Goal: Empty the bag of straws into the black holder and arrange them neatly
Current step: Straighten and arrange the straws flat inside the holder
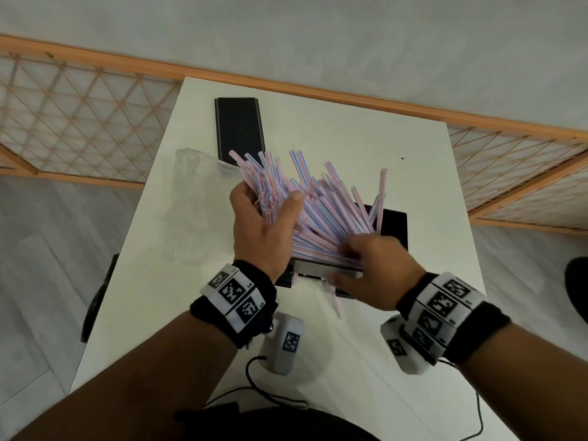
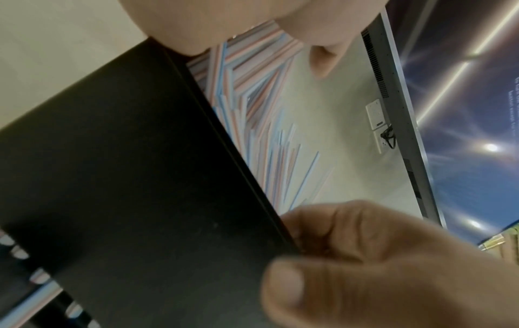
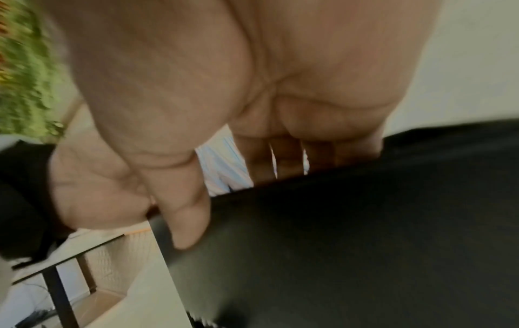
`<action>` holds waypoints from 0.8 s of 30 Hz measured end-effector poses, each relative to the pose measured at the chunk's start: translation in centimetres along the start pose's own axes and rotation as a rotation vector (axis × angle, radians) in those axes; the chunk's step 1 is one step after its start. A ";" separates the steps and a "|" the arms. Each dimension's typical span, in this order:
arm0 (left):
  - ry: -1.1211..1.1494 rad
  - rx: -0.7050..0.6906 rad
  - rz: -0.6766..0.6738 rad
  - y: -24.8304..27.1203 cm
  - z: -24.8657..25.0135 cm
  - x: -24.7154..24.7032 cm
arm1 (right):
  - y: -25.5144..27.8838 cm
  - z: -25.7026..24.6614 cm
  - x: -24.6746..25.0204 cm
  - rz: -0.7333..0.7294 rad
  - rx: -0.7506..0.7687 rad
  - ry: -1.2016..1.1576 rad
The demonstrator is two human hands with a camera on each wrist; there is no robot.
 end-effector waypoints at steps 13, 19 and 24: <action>0.078 -0.017 -0.011 -0.3 -0.4 -0.1 | -2.8 2.2 -3.5 -0.307 -0.299 0.200; 0.041 -0.027 -0.019 0.1 0.1 -0.1 | -3.5 1.0 -5.0 -0.452 -0.349 0.093; 0.024 -0.009 -0.022 0.2 0.1 -0.1 | -4.2 0.4 -5.4 -0.514 -0.369 0.099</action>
Point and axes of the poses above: each hand's wrist, its own y-axis away from the middle knuckle, its own x-axis out of the back of the hand, z = x × y, the point moved 9 cm from there along -y, towards the middle knuckle, and after that the axes turned 14 degrees about -y, right-handed, at the moved point
